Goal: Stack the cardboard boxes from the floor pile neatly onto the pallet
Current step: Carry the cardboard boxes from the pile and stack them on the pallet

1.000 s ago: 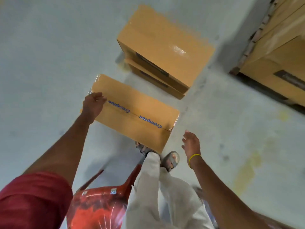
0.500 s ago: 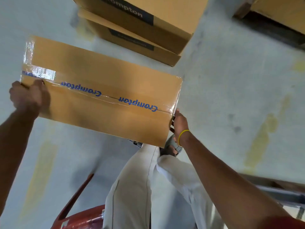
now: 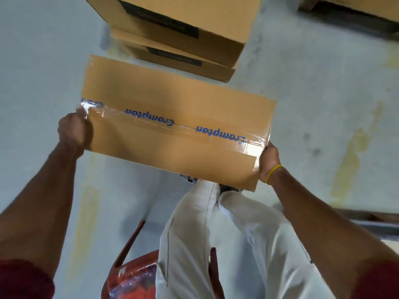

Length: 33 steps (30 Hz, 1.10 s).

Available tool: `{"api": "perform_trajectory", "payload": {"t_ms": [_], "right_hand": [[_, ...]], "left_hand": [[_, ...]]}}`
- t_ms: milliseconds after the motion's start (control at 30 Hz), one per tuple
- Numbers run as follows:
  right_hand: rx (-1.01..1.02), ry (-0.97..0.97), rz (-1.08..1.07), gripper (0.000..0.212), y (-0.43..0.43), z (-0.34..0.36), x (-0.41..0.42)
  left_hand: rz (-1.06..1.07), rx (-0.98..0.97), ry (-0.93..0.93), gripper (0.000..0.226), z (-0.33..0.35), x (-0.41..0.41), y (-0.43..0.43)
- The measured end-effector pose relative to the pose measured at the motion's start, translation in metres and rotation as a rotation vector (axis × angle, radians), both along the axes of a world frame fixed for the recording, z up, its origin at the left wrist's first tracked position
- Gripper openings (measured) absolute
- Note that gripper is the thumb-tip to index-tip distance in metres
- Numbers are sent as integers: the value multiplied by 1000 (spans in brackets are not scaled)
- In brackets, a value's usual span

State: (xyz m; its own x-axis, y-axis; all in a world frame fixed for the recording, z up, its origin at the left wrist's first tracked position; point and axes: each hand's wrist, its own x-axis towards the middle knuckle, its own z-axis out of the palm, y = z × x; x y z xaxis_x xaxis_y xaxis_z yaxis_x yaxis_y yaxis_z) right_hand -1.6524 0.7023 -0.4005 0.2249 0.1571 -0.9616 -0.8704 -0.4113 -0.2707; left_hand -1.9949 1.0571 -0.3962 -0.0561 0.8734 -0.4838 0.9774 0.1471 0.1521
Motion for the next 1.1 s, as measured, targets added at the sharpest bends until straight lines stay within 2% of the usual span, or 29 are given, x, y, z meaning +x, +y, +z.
{"api": "perform_trajectory", "payload": {"t_ms": [100,167,267,433,500,600,700,767,900,1000,1100], "right_hand": [[-57,-105,-21,66,-42,56,35],[-58,-180,-39,64,-70,99,58],[-106,-275,9,55,-122,166,95],[-30,-233,-175,67,-204,299,137],[14,-319,-257,61,-236,348,149],[132,-424,-363,40,-269,421,148],[200,-516,-430,55,-297,462,145],[250,-558,-468,54,-317,485,148],[305,-617,-532,49,-350,516,161],[326,-646,-554,47,-367,535,175],[319,-698,-589,44,-382,548,190]], "left_hand": [[134,-162,-193,48,55,51,-32],[233,-193,-342,61,82,81,-51],[226,-217,-503,41,137,124,-83],[243,-310,-868,34,240,174,-124],[236,-364,-1031,35,281,188,-137],[212,-401,-1179,34,347,229,-167],[228,-448,-1333,45,398,271,-195],[180,-441,-1346,37,423,296,-209],[111,-450,-1363,43,459,332,-224],[82,-404,-1408,34,485,359,-236],[-4,-435,-1372,49,508,387,-258]]}}
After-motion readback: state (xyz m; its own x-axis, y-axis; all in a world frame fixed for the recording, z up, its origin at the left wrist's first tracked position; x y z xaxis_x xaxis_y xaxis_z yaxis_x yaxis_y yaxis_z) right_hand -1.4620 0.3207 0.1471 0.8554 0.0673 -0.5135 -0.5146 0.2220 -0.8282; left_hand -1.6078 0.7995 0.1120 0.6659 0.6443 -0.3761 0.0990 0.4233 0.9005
